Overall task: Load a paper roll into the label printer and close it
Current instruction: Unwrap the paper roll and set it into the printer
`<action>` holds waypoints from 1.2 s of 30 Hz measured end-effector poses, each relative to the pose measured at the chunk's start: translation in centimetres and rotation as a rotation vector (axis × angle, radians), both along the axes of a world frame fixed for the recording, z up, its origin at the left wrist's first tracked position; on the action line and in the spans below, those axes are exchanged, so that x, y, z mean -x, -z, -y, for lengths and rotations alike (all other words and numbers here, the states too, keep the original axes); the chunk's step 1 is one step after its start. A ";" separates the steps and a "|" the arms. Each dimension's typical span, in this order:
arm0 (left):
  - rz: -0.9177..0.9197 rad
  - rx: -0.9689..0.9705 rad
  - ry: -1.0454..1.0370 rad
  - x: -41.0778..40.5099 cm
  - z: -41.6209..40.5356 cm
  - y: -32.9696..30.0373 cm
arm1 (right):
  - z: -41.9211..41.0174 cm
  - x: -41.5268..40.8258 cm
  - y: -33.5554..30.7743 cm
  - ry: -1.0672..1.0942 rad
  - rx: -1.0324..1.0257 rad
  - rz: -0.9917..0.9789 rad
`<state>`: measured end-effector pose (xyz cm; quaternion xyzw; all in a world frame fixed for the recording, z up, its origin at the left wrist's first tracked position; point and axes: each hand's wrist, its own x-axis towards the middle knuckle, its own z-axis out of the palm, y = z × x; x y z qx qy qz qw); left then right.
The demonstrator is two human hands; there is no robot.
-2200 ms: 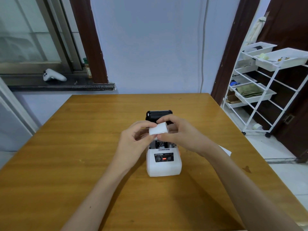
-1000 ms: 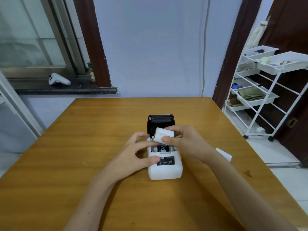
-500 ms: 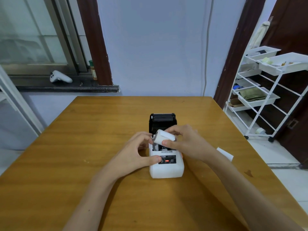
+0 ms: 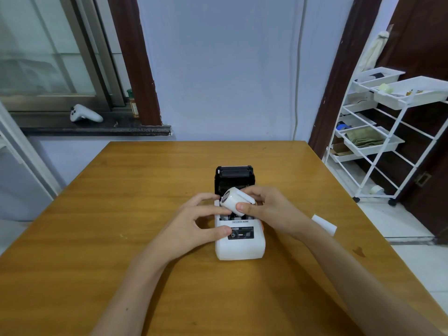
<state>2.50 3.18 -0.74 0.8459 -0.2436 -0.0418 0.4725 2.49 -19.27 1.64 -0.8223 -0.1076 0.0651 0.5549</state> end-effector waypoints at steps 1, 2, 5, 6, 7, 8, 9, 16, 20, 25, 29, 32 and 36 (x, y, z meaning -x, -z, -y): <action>0.008 -0.007 0.006 0.1 0.0 0.0 | 0.0 0.0 0.0 -0.007 0.012 0.001; 0.020 -0.019 0.014 0.2 0.0 0.0 | 0.0 -0.1 0.0 -0.014 0.029 0.003; 0.062 -0.068 0.033 0.4 0.0 -0.1 | 0.1 -0.2 0.0 -0.024 0.066 0.023; 0.080 -0.093 0.034 0.4 0.0 -0.1 | 0.2 -0.2 0.0 -0.034 0.077 0.038; 0.097 -0.124 0.038 0.4 0.0 -0.1 | 0.2 -0.3 -0.2 -0.054 0.088 0.059; 0.109 -0.153 0.045 0.5 0.1 -0.2 | 0.2 -0.3 -0.3 -0.079 0.103 0.082; 0.116 -0.174 0.052 0.6 0.3 -0.2 | 0.2 -0.4 -0.5 -0.108 0.128 0.104; 0.183 -0.187 0.022 0.7 0.3 0.4 | 0.8 -1.0 -1.5 -0.193 0.446 0.133; 0.190 -0.082 -0.005 0.7 0.3 0.5 | 0.1 -1.7 -2.2 -0.234 0.607 0.127; 0.158 -0.008 -0.022 0.8 0.5 0.5 | -0.3 -2.3 -2.7 -0.273 0.665 0.069; 0.147 0.020 -0.024 0.7 0.5 0.6 | -0.1 -2.1 -2.6 -0.262 0.587 0.064; 0.138 0.028 -0.027 0.7 0.6 0.6 | -0.1 -2.2 -2.5 -0.248 0.546 0.034; 0.144 0.029 -0.028 0.6 0.6 0.5 | 0.0 -2.2 -2.6 -0.259 0.525 0.007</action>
